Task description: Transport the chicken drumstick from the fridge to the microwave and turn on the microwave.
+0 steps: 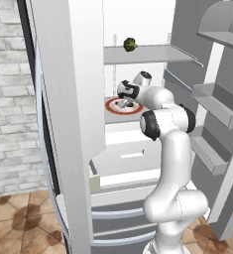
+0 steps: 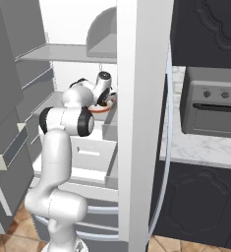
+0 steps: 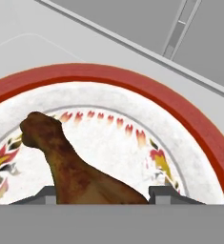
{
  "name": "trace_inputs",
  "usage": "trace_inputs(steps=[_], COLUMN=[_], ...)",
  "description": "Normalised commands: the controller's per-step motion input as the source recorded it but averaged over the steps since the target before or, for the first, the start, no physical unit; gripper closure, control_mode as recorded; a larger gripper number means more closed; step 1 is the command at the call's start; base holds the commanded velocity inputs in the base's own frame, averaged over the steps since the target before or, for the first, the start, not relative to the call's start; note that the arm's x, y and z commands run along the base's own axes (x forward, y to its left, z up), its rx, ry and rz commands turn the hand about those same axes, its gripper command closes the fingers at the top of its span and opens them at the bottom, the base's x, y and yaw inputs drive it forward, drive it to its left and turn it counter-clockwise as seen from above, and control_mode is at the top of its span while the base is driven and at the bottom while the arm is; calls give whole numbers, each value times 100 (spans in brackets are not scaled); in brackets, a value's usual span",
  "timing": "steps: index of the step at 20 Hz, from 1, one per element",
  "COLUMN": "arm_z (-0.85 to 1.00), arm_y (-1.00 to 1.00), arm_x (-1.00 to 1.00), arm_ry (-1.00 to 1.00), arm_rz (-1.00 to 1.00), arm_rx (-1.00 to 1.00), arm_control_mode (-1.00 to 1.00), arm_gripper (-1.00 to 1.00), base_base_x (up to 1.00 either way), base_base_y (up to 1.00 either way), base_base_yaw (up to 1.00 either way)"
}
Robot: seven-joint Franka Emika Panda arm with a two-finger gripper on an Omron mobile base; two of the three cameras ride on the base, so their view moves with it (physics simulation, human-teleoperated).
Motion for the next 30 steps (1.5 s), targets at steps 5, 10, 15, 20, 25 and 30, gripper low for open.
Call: trace_inputs(steps=[5,10,15,20,25,30], arm_z=[0,-1,0,2,41,23], arm_y=[0,7,15,17,3,0], arm_x=[0,-9,-3,0,-15,-9], arm_ry=[0,-12,-13,-4,0,0], arm_rz=[0,0,-6,-14,-15,-14], arm_rx=[0,0,0,0,0,0], arm_control_mode=[-100,-100,-100,-100,-100,-100], arm_gripper=[100,100,100,100,100,100], base_base_x=[0,0,0,0,0,0], base_base_y=[0,0,0,0,0,0], base_base_yaw=[0,0,0,0,0,0])
